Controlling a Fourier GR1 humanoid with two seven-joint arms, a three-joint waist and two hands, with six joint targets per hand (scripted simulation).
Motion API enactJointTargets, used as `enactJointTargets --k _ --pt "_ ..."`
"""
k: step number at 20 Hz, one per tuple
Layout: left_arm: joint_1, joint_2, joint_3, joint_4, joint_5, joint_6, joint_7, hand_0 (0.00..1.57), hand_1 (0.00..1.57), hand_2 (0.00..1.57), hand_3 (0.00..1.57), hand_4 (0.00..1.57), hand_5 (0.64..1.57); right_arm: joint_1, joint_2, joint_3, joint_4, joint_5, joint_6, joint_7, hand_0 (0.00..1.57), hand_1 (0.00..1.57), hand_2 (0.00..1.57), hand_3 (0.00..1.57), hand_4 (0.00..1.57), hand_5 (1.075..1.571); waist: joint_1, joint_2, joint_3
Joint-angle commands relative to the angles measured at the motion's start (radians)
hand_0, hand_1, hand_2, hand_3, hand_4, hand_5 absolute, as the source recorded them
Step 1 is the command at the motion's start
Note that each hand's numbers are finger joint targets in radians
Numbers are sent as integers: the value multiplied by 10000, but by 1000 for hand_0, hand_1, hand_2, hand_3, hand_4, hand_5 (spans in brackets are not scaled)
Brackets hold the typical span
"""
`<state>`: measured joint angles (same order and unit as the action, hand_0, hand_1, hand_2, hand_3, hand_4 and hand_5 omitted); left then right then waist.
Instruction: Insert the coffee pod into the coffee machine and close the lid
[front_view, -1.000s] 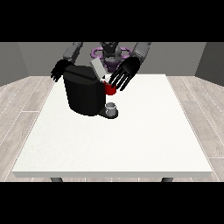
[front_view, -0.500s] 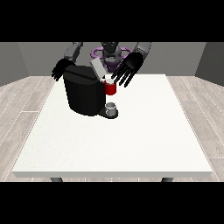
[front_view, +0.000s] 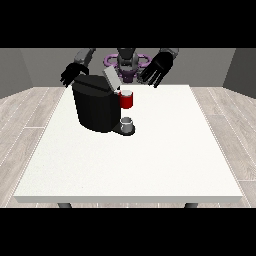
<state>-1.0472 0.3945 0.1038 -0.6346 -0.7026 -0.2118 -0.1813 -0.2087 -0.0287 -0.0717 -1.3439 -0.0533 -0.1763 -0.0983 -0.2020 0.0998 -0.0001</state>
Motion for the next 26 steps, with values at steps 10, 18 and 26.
enactJointTargets --k 10,18,26 --pt "2790 -2473 2184 -244 3290 -296 -638 0 0 0 0 0 1571 1198 -729 -143 -208 48 441 339 0 0 0 0 390 1571 1903 -2918 -5" --pt "4455 -2868 2692 -389 4147 -369 -1052 0 0 0 0 0 1571 237 -1442 221 -1545 -291 1480 1667 0 0 0 0 43 1571 2319 -3478 -7" --pt "4875 -3233 2540 -1800 5247 -1294 -246 0 0 0 0 135 1571 43 -1631 263 -1079 -221 2122 1059 0 0 0 0 0 1571 3148 -3046 3"
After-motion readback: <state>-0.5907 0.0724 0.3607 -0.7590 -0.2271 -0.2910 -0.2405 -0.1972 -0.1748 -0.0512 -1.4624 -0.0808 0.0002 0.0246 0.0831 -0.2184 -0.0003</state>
